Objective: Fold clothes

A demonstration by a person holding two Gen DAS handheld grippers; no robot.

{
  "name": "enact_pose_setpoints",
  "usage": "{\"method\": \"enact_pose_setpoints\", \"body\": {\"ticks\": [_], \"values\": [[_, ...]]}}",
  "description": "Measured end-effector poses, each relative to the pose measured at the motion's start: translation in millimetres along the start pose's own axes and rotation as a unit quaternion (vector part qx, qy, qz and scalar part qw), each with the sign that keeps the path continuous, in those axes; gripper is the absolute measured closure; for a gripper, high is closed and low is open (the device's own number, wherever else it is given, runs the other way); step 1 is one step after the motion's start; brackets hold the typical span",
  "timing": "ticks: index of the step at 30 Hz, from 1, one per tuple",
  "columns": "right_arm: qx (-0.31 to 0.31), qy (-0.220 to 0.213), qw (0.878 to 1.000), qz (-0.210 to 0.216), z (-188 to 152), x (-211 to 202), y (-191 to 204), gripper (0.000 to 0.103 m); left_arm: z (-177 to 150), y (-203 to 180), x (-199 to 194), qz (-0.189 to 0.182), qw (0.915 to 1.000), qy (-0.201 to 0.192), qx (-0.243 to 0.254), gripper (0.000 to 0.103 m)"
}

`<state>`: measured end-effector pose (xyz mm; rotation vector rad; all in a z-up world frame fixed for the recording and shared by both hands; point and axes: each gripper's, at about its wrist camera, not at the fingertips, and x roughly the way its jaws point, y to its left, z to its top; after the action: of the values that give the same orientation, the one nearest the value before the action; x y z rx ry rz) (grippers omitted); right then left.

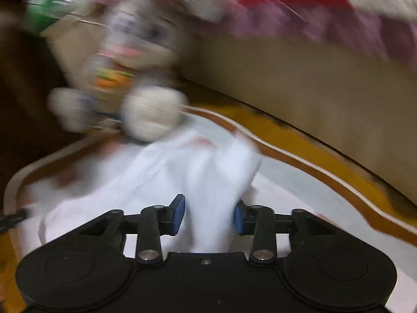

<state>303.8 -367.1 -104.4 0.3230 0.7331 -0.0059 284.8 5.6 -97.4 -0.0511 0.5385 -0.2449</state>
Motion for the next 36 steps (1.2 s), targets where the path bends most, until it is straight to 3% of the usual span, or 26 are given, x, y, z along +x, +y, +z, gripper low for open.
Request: {"method": "enact_pose_setpoints", "body": {"ticks": [3,5,8,11,13,15,16,17,20,24,27,28,30,31,32,34,36], "values": [[0.037,-0.045,0.998,-0.009,-16.5,-7.2,-9.7,0.059,-4.2,-20.6,-3.6,-0.054,0.9981,0.001,0.029,0.068],[0.061,-0.05,0.996,0.028,-28.9,-15.6,-11.3,0.054,-11.4,-34.4,2.8,-0.088,0.995,0.027,0.041,0.067],[0.085,-0.041,0.993,0.064,-48.3,-22.2,-9.1,0.042,-27.6,-45.4,16.6,-0.071,0.9947,0.052,0.052,0.049],[0.085,-0.013,0.994,0.072,-57.3,-9.0,-5.7,0.033,-47.1,-37.7,30.6,-0.071,0.9928,0.091,0.032,0.049],[0.077,0.002,0.994,0.073,-57.5,6.0,-4.7,0.033,-55.5,-32.9,35.4,-0.076,0.9913,0.105,0.021,0.05],[0.066,-0.001,0.995,0.08,-53.6,22.2,-5.1,0.047,-59.6,-30.7,36.3,-0.081,0.9906,0.109,0.014,0.051],[0.063,-0.018,0.995,0.077,-51.9,20.9,-6.7,0.07,-58.0,-33.8,35.1,-0.076,0.99,0.118,0.017,0.051],[0.061,-0.04,0.995,0.073,-50.4,17.2,-8.6,0.074,-56.4,-36.9,33.8,-0.07,0.9892,0.127,0.02,0.051],[0.054,-0.104,0.991,0.06,-45.7,6.1,-14.2,0.075,-54.7,-48.0,29.8,-0.059,0.9866,0.147,0.04,0.051],[0.063,-0.101,0.993,-0.008,-47.8,12.8,-42.6,0.07,-58.8,-65.9,24.0,-0.057,0.9823,0.154,0.09,0.051],[0.083,-0.116,0.988,-0.061,-40.2,0.5,-62.2,0.072,-58.9,-71.5,19.8,-0.09,0.9811,0.143,0.094,0.051],[0.089,-0.121,0.986,-0.078,-37.5,-4.0,-68.5,0.072,-57.7,-71.0,17.6,-0.121,0.9798,0.137,0.08,0.051],[0.052,-0.13,0.99,-0.035,-33.8,-21.8,-54.5,0.071,-56.8,-72.9,14.1,-0.166,0.9766,0.123,0.06,0.051],[0.013,-0.129,0.991,-0.013,-33.7,-29.7,-39.2,0.063,-57.2,-75.1,12.9,-0.181,0.9749,0.117,0.055,0.051],[-0.036,-0.123,0.992,0.014,-36.1,-32.6,-20.7,0.054,-59.4,-78.2,13.5,-0.193,0.9719,0.121,0.058,0.052],[-0.134,-0.106,0.983,0.074,-41.9,-36.2,17.0,0.049,-69.9,-85.4,19.8,-0.218,0.9606,0.16,0.065,0.052],[-0.182,-0.046,0.976,0.113,-45.0,-18.7,42.6,0.049,-80.9,-91.4,12.2,-0.212,0.9597,0.166,0.079,0.053]]}}
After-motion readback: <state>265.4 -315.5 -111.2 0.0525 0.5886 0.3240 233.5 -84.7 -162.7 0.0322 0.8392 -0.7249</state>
